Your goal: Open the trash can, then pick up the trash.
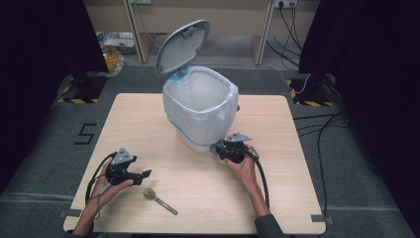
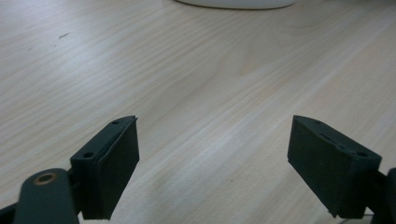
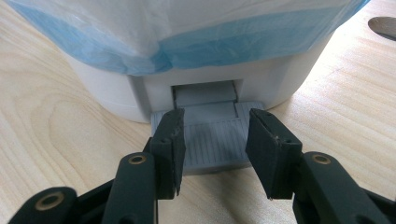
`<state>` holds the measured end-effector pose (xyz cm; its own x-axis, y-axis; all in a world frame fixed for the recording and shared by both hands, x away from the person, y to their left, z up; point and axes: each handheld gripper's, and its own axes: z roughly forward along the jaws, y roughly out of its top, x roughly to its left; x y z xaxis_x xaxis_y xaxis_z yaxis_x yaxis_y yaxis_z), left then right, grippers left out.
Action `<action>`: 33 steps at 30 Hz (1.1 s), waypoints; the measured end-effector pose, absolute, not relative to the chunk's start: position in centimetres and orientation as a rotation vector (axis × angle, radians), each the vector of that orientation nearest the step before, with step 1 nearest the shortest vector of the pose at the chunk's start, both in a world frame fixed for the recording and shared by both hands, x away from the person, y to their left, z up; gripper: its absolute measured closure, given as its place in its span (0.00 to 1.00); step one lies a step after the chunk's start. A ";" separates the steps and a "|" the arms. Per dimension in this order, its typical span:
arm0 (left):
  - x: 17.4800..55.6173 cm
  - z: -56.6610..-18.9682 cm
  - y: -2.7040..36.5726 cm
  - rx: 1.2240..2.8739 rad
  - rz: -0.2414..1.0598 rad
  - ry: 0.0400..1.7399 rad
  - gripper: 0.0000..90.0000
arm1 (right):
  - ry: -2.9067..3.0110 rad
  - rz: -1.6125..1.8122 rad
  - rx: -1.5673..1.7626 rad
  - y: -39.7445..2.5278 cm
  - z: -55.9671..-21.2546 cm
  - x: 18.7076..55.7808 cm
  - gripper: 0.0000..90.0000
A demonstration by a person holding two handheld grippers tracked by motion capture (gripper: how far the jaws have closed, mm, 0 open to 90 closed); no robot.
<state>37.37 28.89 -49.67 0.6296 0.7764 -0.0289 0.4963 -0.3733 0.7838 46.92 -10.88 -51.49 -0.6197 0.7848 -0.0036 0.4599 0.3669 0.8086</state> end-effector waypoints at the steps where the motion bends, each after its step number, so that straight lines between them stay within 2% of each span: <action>1: 37.1 -49.6 28.8 2.050 0.436 0.984 0.18 | 2.244 1.140 1.085 -10.9 -51.5 46.9 0.63; 11: 33.9 -49.5 27.5 2.051 0.367 0.891 0.18 | 2.243 1.140 1.087 -10.9 -51.5 46.9 0.63; 23: 32.2 -49.7 25.9 2.088 0.308 0.801 0.18 | 2.248 1.139 1.089 -10.9 -51.4 46.9 0.63; 33: 31.6 -50.2 25.7 2.111 0.309 0.785 0.18 | 2.247 1.138 1.094 -10.9 -51.4 46.9 0.63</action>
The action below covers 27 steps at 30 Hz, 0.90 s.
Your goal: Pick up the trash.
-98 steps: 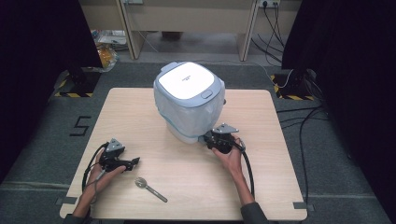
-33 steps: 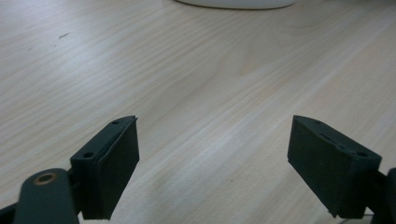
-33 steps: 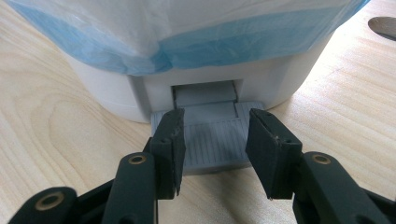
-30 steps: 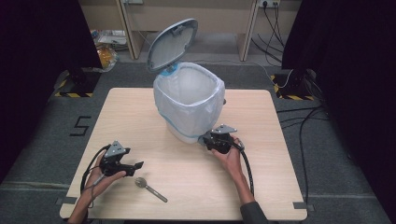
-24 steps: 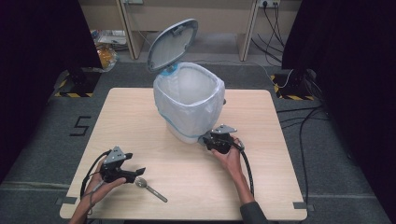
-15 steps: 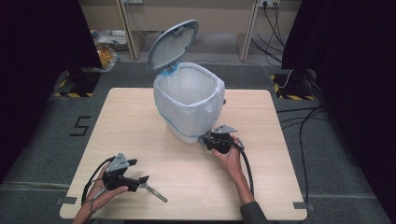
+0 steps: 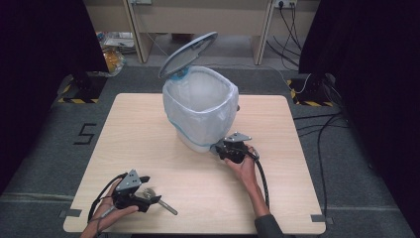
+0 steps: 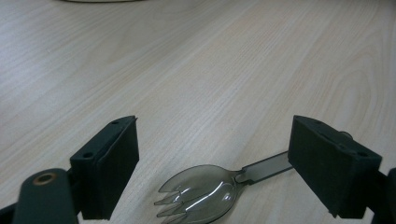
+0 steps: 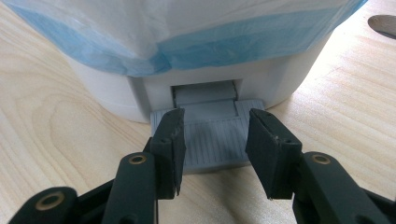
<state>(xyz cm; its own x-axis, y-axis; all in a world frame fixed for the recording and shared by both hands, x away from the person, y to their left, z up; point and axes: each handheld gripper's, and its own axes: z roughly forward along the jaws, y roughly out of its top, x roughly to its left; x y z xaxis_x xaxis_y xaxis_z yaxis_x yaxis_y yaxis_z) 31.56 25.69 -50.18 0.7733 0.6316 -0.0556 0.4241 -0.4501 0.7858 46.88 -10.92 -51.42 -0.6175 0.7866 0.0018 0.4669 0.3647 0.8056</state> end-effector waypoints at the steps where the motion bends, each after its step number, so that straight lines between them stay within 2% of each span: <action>1: 31.5 -50.2 25.7 2.112 0.310 0.785 0.18 | 2.247 1.137 1.093 -10.9 -51.4 46.9 0.64; 20: 31.3 -50.3 25.4 2.139 0.270 0.729 0.18 | 2.250 1.134 1.094 -10.9 -51.4 46.9 0.64; 27: 31.3 -51.0 25.0 2.194 0.271 0.696 0.23 | 2.251 1.129 1.096 -10.8 -51.3 46.9 0.64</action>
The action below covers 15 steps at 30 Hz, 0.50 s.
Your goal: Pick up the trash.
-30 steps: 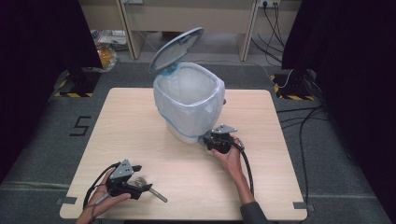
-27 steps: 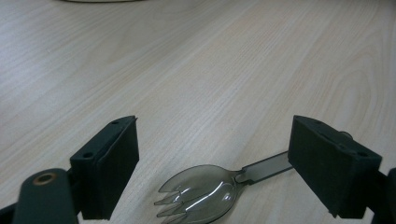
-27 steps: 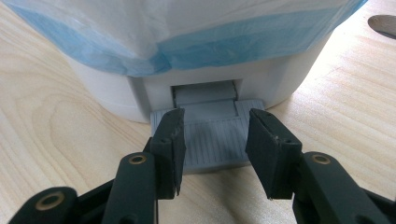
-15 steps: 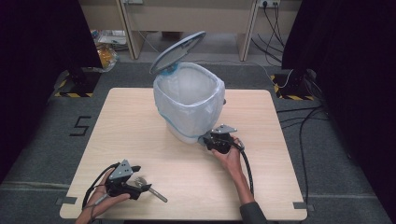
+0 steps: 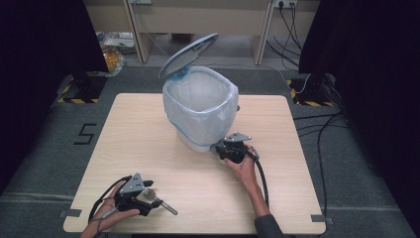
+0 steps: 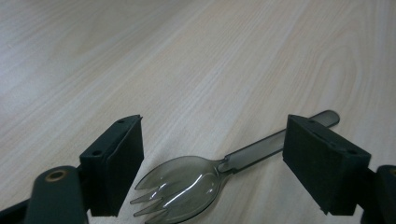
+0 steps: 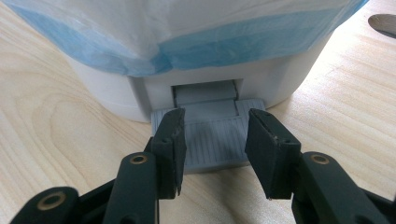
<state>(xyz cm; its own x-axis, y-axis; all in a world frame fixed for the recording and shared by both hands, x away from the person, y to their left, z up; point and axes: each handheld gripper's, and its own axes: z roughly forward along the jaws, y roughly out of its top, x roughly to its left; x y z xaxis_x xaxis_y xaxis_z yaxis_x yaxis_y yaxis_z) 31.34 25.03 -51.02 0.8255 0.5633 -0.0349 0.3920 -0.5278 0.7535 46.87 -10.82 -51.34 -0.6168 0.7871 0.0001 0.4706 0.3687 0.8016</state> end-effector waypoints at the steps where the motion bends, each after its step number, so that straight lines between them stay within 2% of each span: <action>1: 31.3 -51.2 25.0 2.204 0.264 0.688 0.24 | 2.251 1.129 1.097 -10.8 -51.3 46.9 0.64; 10: 31.4 -51.8 24.5 2.247 0.289 0.655 0.34 | 2.249 1.126 1.105 -10.8 -51.3 46.8 0.64; 15: 31.4 -51.7 24.4 2.235 0.277 0.662 0.45 | 2.249 1.125 1.104 -10.8 -51.3 46.9 0.64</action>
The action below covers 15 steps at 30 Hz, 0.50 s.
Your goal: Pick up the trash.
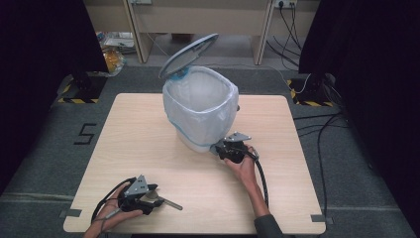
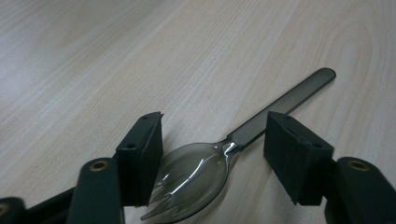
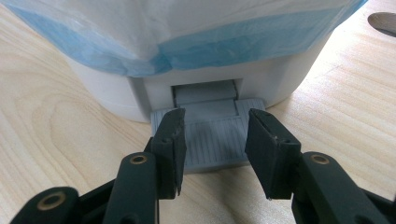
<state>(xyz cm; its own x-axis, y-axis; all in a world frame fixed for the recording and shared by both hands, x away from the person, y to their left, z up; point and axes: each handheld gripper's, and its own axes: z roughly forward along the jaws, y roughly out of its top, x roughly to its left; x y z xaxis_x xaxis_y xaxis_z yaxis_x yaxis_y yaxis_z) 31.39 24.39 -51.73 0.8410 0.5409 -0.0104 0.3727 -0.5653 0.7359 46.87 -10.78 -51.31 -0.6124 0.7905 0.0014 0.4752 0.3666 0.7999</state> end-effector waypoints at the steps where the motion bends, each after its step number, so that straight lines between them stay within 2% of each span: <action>1: 31.4 -51.7 24.4 2.236 0.276 0.662 0.47 | 2.249 1.125 1.104 -10.8 -51.3 46.9 0.64; 5: 31.2 -51.6 24.1 2.237 0.286 0.646 0.57 | 2.250 1.125 1.104 -10.8 -51.3 46.9 0.64; 13: 31.2 -51.8 23.3 2.233 0.281 0.586 0.59 | 2.251 1.126 1.108 -10.8 -51.3 46.9 0.64; 15: 31.3 -51.8 23.0 2.225 0.274 0.585 0.62 | 2.251 1.125 1.108 -10.8 -51.3 46.9 0.64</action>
